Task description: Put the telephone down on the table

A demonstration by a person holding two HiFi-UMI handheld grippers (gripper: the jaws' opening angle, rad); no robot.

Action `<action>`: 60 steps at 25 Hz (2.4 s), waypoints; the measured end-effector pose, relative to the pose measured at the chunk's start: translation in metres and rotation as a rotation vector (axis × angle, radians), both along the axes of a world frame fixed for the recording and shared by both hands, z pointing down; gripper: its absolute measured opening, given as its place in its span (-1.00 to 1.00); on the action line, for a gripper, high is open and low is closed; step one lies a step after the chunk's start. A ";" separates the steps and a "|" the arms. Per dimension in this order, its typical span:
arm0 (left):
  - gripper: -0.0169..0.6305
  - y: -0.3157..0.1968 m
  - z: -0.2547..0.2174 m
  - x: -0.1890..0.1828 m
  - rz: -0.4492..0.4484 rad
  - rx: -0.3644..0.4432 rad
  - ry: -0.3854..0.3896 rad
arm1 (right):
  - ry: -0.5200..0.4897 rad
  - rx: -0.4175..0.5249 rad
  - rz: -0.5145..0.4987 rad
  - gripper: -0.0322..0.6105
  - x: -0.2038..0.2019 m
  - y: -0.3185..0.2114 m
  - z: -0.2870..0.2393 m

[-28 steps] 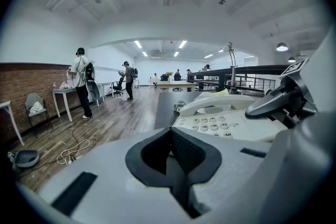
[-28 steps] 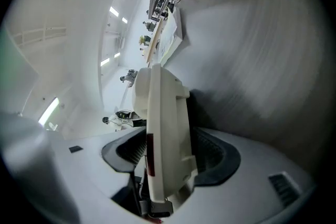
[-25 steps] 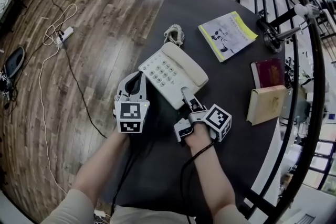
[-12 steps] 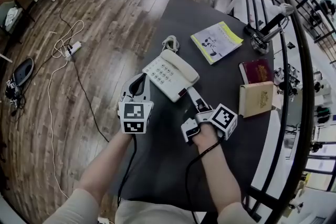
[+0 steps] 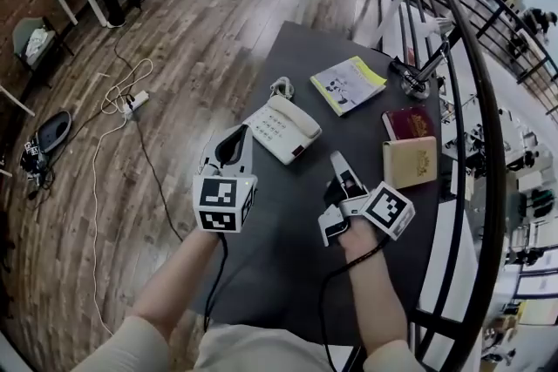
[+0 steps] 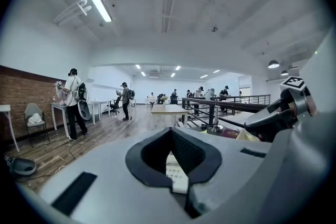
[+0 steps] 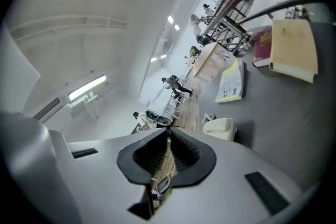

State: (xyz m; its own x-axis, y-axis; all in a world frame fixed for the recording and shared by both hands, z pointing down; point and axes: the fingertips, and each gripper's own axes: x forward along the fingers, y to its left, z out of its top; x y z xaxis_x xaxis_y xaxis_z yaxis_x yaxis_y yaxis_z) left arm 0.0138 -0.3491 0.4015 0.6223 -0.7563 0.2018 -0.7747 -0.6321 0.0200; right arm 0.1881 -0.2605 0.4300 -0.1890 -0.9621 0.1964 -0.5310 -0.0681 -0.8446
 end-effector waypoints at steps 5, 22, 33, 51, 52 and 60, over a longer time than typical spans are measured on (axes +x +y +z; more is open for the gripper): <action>-0.94 0.044 -0.049 -0.008 0.016 0.075 0.003 | 0.293 0.111 -0.084 -0.85 -0.005 0.041 -0.065; -0.94 0.199 -0.070 -0.010 0.145 0.178 -0.003 | 0.935 0.321 -0.164 -0.85 -0.034 0.185 -0.131; -0.94 0.242 -0.042 -0.012 0.138 0.113 0.047 | 0.961 0.278 -0.200 -0.87 -0.037 0.228 -0.093; -0.94 0.256 -0.020 -0.001 0.213 0.007 -0.028 | 0.971 0.204 -0.303 -0.90 -0.055 0.233 -0.063; -0.94 0.256 -0.020 -0.001 0.215 0.008 -0.030 | 0.969 0.204 -0.307 -0.90 -0.057 0.233 -0.063; -0.94 0.257 -0.024 0.003 0.221 -0.008 -0.030 | 0.961 0.200 -0.310 -0.90 -0.059 0.232 -0.061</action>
